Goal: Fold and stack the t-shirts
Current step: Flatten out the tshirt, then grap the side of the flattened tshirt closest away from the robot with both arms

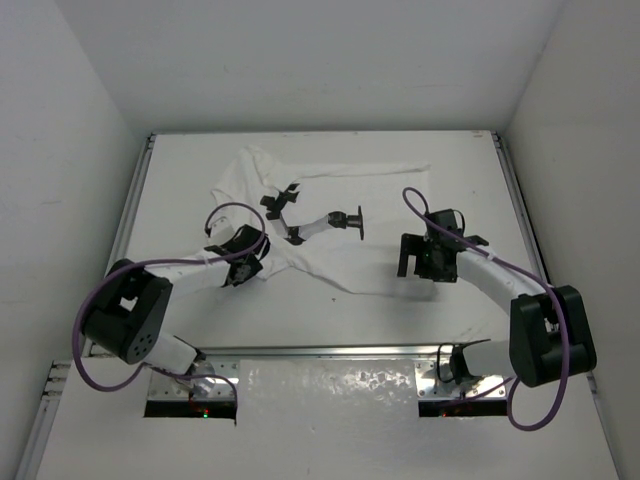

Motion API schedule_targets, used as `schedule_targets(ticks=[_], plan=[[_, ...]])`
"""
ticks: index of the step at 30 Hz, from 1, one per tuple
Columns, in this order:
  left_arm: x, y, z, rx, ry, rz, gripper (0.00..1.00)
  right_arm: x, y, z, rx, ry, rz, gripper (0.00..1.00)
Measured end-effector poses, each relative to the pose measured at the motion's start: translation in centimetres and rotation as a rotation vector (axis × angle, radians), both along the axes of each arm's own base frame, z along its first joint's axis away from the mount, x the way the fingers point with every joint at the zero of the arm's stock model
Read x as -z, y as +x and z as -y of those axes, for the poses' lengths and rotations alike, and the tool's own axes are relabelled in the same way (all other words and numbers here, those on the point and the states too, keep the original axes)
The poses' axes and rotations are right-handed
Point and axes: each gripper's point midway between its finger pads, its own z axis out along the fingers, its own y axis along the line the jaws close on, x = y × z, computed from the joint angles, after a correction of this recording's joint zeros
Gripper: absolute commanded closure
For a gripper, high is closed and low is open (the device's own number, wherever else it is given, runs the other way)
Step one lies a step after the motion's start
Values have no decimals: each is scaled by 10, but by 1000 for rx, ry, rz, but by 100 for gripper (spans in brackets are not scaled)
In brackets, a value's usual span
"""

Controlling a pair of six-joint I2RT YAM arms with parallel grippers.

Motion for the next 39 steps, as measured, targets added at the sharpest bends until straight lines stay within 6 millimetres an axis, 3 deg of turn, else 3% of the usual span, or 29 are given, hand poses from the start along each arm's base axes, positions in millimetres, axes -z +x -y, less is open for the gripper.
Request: schedule_targets(ticks=[1,2,5,9,11,13,17,20,28,39], plan=[[0,3,1,1,-4,9,70,0,0,-1,-3,3,0,1],[0,5,2,4,-4,15,82,0,0,-2,-6,7,2,2],[1,12,6,10,-15,36,100,0,1,-3,-11,14,7,2],[-2,12,9,25,-28,43,100,1,0,-4,-17,18,7,2],[-9,0,8,40,-28,34,100,0,0,-5,-19,19,9,2],[-29,-14,9,64,-40,58,100,-2,0,-7,-25,27,15,2],[-98,-26,18,114,-159,251,100,-8,-4,-16,-49,78,36,2],[-118,-40,24,153,-249,322,100,-5,-12,-26,-74,134,23,2],[-32,-110,34,218,-326,17,100,4,-21,-22,-53,122,-9,3],[-64,-111,40,197,-419,91,100,6,-27,22,99,-89,11,10]])
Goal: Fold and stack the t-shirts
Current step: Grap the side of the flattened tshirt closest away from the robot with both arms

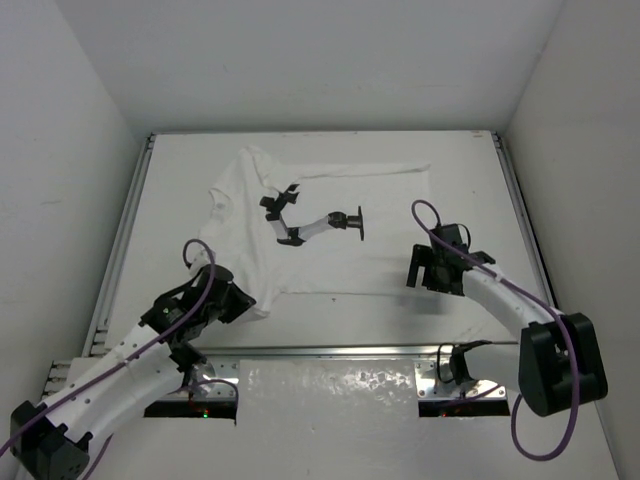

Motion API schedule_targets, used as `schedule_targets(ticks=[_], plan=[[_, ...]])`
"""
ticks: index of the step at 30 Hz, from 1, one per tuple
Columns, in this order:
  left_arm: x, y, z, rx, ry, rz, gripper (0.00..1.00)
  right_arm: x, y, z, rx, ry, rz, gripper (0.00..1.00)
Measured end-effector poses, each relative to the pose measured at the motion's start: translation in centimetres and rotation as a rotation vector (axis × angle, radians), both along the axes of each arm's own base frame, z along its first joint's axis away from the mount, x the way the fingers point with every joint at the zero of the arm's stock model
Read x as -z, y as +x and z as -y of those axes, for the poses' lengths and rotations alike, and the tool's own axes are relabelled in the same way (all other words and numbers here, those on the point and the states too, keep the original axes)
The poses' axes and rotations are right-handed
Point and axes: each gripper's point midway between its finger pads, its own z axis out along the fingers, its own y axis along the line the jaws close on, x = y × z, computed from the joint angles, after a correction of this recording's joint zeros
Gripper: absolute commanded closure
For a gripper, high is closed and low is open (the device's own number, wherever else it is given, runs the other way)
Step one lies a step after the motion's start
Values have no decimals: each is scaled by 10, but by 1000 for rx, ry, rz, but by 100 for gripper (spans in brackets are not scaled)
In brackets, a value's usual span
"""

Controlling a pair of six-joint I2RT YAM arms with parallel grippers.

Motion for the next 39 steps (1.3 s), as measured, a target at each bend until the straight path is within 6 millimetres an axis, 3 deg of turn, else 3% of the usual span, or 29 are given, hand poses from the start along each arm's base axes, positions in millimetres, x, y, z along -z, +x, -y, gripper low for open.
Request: schedule_targets(ticks=[3,7,10,11,12,13,15,18,23,30,31,33,34,39], plan=[[4,-2,-1,-2,11,-21,100,-5,-3,8,23,-26,39,13],[7,-3,-2,-3,19,-33,100,0,-6,8,25,-27,14,27],[5,-3,-3,-18,13,-26,100,20,-18,5,15,-18,-80,45],[4,-3,-4,-26,10,-21,100,26,-23,4,13,-16,-112,55],[2,-2,-5,-35,7,-14,100,25,-22,2,9,-9,-111,74],[1,-2,-6,-42,4,-6,100,25,-20,1,8,-1,-104,83],[0,-2,-9,-58,7,-2,100,24,-21,-2,11,17,-105,96],[-3,-2,-13,-75,23,-3,100,20,-20,-4,17,31,-89,100],[-22,12,-15,-105,45,32,100,12,-12,-5,19,34,-53,100],[-21,24,-19,-117,134,14,100,2,-3,-5,14,34,-13,100],[-22,26,-20,-119,144,14,100,-1,-1,-5,14,29,-4,89],[-26,29,-20,-120,149,25,100,-7,5,-4,19,23,17,43],[-28,30,-20,-120,149,33,100,-8,8,-3,19,15,23,33],[-30,33,-19,-114,152,47,100,0,4,12,45,-48,-16,29]])
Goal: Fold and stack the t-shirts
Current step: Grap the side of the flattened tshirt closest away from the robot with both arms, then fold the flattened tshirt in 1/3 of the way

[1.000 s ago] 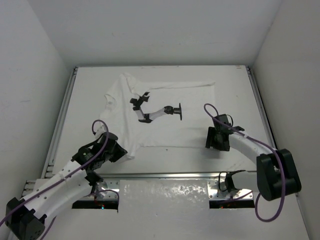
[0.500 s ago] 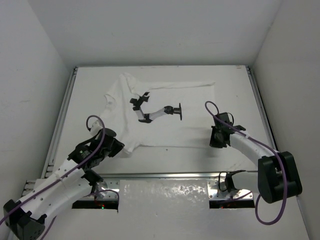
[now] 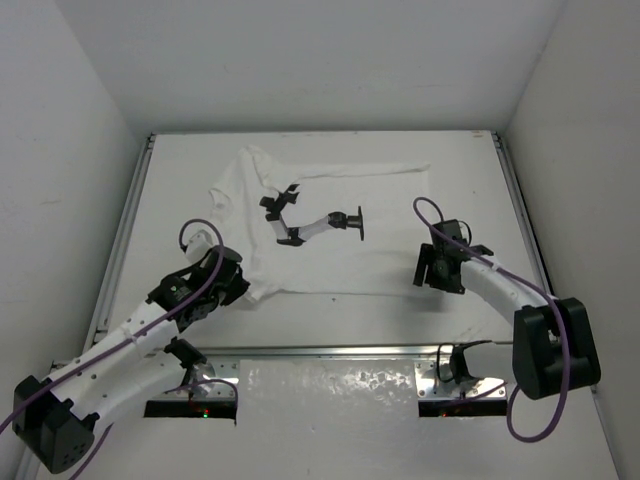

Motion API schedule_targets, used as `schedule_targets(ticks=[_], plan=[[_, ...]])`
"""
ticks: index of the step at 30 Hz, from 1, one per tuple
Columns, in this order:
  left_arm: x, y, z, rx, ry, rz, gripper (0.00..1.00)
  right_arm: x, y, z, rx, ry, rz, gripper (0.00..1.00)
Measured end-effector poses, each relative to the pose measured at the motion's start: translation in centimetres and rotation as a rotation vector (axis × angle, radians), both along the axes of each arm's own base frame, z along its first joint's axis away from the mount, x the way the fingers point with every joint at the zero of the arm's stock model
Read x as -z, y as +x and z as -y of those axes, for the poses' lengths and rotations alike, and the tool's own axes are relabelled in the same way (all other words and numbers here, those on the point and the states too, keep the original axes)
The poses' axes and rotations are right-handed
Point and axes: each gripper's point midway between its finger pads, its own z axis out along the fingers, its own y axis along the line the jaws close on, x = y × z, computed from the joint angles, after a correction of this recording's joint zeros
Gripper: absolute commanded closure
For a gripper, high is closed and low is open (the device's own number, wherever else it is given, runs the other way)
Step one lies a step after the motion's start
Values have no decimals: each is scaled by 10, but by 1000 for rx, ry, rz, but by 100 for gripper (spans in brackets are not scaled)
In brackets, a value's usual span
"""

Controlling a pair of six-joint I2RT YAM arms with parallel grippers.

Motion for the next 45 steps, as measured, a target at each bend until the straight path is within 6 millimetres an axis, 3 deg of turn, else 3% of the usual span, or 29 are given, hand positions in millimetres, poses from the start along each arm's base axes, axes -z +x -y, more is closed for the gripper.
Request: schedule_targets(ticks=[1,5,9,10,18,21,28,35,45], plan=[[0,0,0,3,1,1,100,3,-2,4,15,-4,-16,31],[1,1,1,17,11,0,100,15,-6,12,41,-3,-66,56],[3,1,1,20,18,-8,100,22,-9,8,28,16,-96,94],[3,0,0,18,20,-9,100,23,-10,8,28,20,-97,97],[-1,4,-7,-16,40,19,100,12,-5,5,27,38,-46,100],[-7,14,-10,-40,89,17,100,6,6,4,23,39,-40,100],[-48,77,-5,-110,142,89,100,-29,69,1,14,49,56,100],[-31,129,-26,-111,225,25,100,-32,108,0,3,39,57,100],[-29,214,-5,65,361,58,100,-16,154,-5,-26,29,15,100]])
